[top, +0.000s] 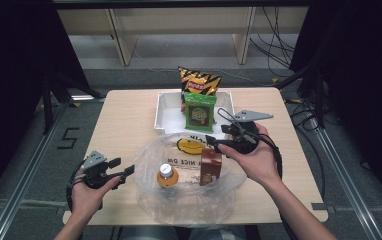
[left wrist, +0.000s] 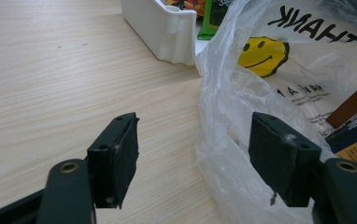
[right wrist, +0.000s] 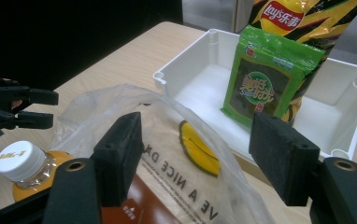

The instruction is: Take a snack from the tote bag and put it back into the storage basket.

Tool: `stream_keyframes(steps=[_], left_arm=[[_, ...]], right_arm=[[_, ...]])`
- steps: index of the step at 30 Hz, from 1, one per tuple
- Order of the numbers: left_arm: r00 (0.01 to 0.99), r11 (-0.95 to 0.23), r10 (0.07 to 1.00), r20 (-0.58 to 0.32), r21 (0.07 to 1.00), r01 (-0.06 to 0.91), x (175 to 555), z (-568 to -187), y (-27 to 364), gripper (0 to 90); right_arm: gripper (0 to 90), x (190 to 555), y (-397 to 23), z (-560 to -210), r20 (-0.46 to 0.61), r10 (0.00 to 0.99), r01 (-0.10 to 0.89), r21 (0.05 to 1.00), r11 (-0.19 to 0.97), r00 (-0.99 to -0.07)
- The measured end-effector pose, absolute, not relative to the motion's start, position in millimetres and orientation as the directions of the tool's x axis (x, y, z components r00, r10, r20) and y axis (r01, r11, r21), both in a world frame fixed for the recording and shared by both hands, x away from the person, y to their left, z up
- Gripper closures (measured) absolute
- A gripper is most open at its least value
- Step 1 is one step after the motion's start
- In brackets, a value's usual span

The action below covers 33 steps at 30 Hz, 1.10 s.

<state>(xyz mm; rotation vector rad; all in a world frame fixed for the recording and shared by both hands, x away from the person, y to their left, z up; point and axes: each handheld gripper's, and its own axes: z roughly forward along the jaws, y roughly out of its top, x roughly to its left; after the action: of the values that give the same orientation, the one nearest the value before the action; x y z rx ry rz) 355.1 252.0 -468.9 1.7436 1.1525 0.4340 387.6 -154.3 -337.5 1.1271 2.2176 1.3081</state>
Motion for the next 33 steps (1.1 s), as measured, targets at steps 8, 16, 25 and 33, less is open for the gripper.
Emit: stream_keyframes(steps=[8,16,25,33], left_arm=[[0.490,-0.085,0.847,-0.204,0.859,0.504,355.5,-468.9,252.6,32.8],[0.493,-0.093,0.848,-0.196,0.860,0.501,355.8,-469.0,252.7,32.9],[0.496,-0.091,0.845,-0.197,0.862,0.498,355.8,-468.6,253.0,32.9],[0.495,-0.093,0.847,-0.195,0.862,0.499,355.9,-468.3,252.1,32.9]], right_arm=[[28.6,380.3,-149.2,-338.6,0.116,0.775,0.466,0.849,0.248,-0.622],[26.9,368.5,-146.5,-339.0,0.130,0.769,0.463,0.855,0.232,-0.625],[23.8,356.8,-138.5,-346.7,0.134,0.771,0.475,0.848,0.236,-0.623],[20.0,350.4,-136.7,-349.6,0.116,0.780,0.466,0.852,0.240,-0.615]])
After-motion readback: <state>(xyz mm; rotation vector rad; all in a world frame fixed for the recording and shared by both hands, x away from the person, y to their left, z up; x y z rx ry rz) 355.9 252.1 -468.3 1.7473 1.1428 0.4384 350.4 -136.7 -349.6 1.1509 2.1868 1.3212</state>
